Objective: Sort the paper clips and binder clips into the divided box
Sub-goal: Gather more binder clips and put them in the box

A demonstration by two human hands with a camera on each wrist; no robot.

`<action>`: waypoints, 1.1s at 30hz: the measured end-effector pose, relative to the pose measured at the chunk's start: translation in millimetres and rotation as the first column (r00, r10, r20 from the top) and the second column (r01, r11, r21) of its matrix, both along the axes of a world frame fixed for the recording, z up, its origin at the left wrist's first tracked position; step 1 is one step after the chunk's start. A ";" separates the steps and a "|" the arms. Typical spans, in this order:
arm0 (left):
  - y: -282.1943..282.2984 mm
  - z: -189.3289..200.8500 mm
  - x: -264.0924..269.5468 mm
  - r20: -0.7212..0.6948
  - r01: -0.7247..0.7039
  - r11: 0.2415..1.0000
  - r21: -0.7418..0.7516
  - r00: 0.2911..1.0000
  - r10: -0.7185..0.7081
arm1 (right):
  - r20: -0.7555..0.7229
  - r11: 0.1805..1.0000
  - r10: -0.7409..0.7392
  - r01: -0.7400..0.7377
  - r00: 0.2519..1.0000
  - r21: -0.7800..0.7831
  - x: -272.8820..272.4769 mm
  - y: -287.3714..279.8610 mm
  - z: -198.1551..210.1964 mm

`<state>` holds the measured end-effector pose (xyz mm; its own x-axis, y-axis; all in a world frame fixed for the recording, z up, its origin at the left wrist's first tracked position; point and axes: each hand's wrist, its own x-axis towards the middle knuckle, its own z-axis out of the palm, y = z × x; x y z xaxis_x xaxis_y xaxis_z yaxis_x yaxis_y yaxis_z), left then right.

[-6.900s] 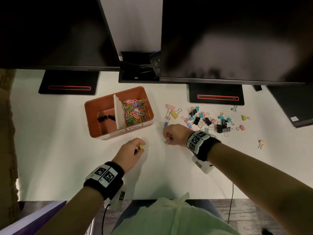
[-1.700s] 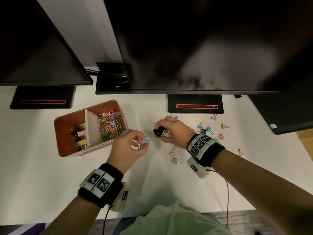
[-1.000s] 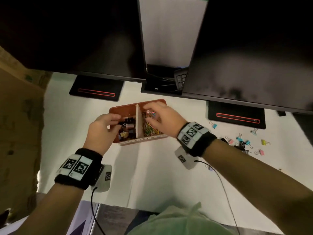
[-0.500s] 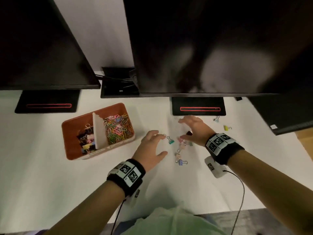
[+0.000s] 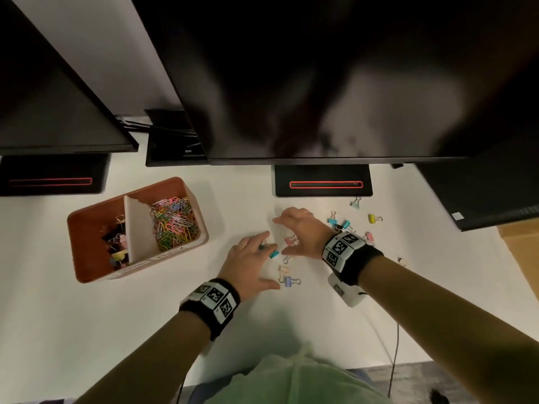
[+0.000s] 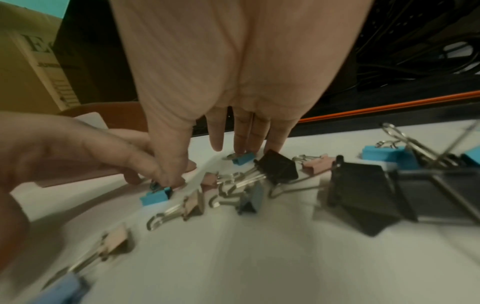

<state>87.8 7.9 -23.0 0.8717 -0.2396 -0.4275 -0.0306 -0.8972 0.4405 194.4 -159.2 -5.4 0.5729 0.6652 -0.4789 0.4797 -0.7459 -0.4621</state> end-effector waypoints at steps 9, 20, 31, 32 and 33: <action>-3.0 -11.7 -9.2 0.152 -0.111 0.978 -0.179 0.978 0.139 | -0.001 0.998 0.061 -0.061 0.998 -0.020 -8.9 -1.2 -1.6; 30.2 -11.4 -15.2 0.054 -0.325 0.870 -0.370 0.928 0.370 | -0.053 0.993 0.115 -0.116 0.992 -0.017 -15.8 32.7 -2.5; 86.6 52.7 -58.7 0.094 -0.198 0.826 -0.528 0.953 0.289 | -0.090 0.987 0.160 -0.157 0.983 0.045 -28.5 81.4 -4.8; 95.7 58.7 -63.5 0.096 -0.191 0.830 -0.524 0.955 0.281 | -0.103 0.988 0.155 -0.151 0.983 0.045 -28.5 85.1 -4.8; 105.5 64.2 -67.9 0.096 -0.192 0.831 -0.522 0.955 0.281 | -0.110 0.988 0.155 -0.152 0.982 0.036 -28.2 89.0 -3.9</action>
<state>19.9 113.4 41.2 0.9752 -0.1591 -0.1537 0.0436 -0.5430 0.8386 166.2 -70.2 -9.3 0.4068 0.7545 -0.5150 0.5314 -0.6540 -0.5385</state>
